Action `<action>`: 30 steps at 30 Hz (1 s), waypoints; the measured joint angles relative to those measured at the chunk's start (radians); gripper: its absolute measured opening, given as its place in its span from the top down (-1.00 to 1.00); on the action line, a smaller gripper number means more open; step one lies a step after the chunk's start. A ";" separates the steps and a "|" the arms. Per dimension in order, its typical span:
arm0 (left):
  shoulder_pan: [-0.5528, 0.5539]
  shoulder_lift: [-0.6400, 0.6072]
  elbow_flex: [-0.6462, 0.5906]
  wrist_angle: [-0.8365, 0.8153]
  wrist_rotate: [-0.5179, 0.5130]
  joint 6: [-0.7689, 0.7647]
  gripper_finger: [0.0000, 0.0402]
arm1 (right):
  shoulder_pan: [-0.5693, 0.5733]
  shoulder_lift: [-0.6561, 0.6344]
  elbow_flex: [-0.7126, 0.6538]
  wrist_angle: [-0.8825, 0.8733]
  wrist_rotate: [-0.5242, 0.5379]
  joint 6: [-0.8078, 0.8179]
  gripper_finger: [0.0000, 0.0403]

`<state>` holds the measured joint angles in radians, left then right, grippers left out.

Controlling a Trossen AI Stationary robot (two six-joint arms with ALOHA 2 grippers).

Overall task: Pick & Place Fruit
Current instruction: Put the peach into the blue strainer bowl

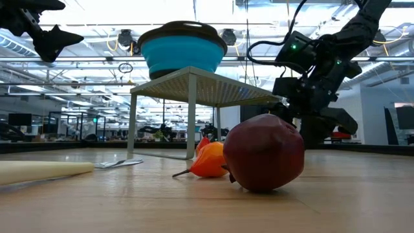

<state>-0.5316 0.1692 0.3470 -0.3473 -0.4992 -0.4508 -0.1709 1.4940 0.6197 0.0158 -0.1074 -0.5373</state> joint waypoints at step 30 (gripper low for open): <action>0.000 0.000 0.000 0.000 0.000 0.002 -0.56 | 0.023 -0.056 -0.001 -0.005 -0.025 0.107 0.56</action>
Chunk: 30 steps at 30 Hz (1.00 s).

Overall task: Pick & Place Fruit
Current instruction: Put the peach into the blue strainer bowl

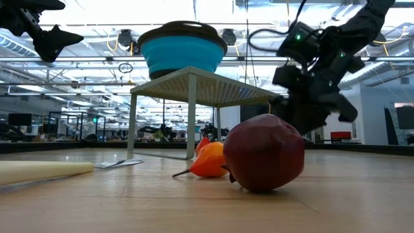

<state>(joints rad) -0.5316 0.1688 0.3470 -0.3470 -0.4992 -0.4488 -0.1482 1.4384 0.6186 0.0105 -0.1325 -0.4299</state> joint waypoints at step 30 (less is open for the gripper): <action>0.000 0.000 0.000 0.000 0.000 -0.002 -0.56 | 0.019 -0.345 0.000 0.020 -0.619 1.083 0.56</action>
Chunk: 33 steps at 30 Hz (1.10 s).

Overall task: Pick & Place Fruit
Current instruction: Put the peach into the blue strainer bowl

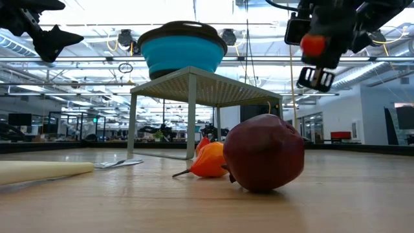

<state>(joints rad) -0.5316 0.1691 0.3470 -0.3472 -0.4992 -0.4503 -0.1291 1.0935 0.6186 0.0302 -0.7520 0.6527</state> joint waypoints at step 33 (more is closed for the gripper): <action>0.000 0.000 0.000 0.000 0.000 0.026 -0.56 | 0.000 0.000 0.000 0.205 0.042 0.193 0.56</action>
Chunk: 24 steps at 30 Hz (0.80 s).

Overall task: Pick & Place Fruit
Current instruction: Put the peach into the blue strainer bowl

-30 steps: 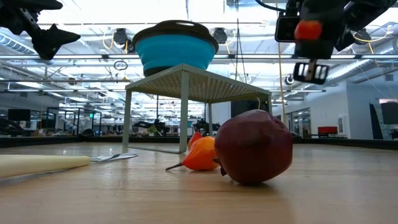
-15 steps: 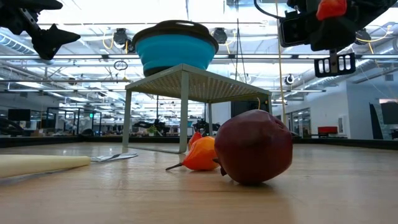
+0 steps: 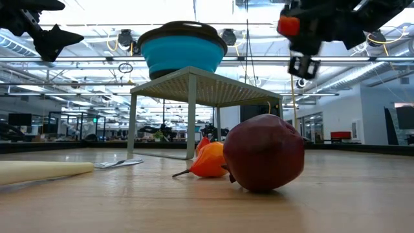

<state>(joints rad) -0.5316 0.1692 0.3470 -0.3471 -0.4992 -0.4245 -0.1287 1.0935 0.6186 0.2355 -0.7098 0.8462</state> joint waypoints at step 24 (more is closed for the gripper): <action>0.000 0.000 0.000 0.000 0.000 0.064 -0.56 | -0.001 0.000 0.001 0.392 0.212 -0.872 0.56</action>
<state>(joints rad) -0.5316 0.1690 0.3470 -0.3473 -0.4992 -0.3603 -0.1295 1.0935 0.6193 0.6275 -0.4981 -0.0257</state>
